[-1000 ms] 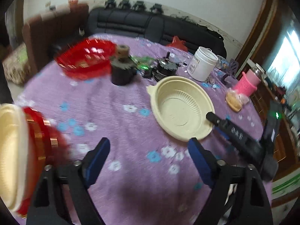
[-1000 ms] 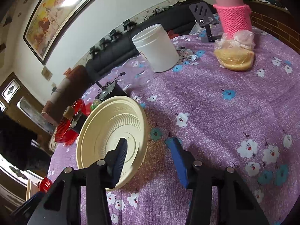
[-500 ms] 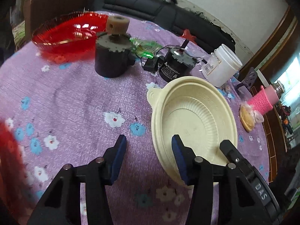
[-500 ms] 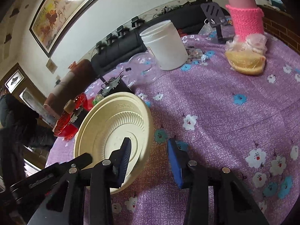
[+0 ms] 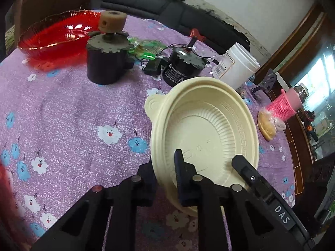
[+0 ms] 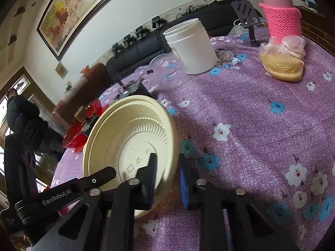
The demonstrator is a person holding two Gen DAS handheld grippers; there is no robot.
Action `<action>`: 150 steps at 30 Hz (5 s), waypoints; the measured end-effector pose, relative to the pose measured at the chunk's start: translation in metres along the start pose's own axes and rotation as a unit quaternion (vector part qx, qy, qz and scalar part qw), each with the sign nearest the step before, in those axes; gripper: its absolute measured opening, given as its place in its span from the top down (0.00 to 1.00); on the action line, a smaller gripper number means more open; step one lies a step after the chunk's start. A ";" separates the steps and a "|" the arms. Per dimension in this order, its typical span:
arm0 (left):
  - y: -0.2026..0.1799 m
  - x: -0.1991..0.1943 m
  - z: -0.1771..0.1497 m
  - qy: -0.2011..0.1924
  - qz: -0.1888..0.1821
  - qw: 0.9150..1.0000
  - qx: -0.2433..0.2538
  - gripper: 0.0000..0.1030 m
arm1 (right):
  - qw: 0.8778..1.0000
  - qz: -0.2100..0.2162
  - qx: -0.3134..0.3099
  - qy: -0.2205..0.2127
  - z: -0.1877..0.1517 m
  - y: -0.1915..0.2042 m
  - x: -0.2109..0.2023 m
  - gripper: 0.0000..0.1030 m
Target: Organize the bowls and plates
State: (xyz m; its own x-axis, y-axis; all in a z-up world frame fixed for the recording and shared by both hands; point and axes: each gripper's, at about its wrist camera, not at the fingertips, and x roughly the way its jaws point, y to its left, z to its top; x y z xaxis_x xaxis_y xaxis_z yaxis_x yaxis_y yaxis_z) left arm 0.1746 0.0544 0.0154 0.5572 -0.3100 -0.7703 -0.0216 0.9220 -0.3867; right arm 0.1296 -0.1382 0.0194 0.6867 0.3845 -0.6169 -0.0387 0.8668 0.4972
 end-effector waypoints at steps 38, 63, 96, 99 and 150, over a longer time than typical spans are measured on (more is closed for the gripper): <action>0.029 -0.183 -0.078 -0.083 0.049 0.995 -0.007 0.85 | 0.993 0.068 -0.093 0.011 -0.053 0.107 -0.097 0.85; 0.153 -0.318 -0.103 -0.169 0.140 0.975 -0.039 0.83 | 0.969 0.126 -0.209 0.036 -0.117 0.286 -0.115 0.84; 0.216 -0.316 -0.099 -0.149 0.160 0.972 -0.090 0.30 | 0.971 0.060 -0.219 0.070 -0.130 0.309 -0.033 0.83; 0.215 -0.330 -0.109 -0.168 0.153 0.969 -0.098 0.27 | 0.969 0.056 -0.235 0.045 -0.133 0.313 -0.038 0.72; 0.110 -0.354 -0.197 -0.269 0.344 0.899 0.034 0.01 | 0.978 0.058 -0.202 -0.004 -0.199 0.224 -0.159 0.19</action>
State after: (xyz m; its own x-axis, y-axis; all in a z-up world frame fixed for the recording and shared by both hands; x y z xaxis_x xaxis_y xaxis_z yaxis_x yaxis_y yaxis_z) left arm -0.1890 0.2203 0.1458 0.7525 0.4798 -0.4511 -0.4742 0.8701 0.1344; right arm -0.1327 0.0585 0.1073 0.6669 0.4866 -0.5644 -0.3988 0.8728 0.2812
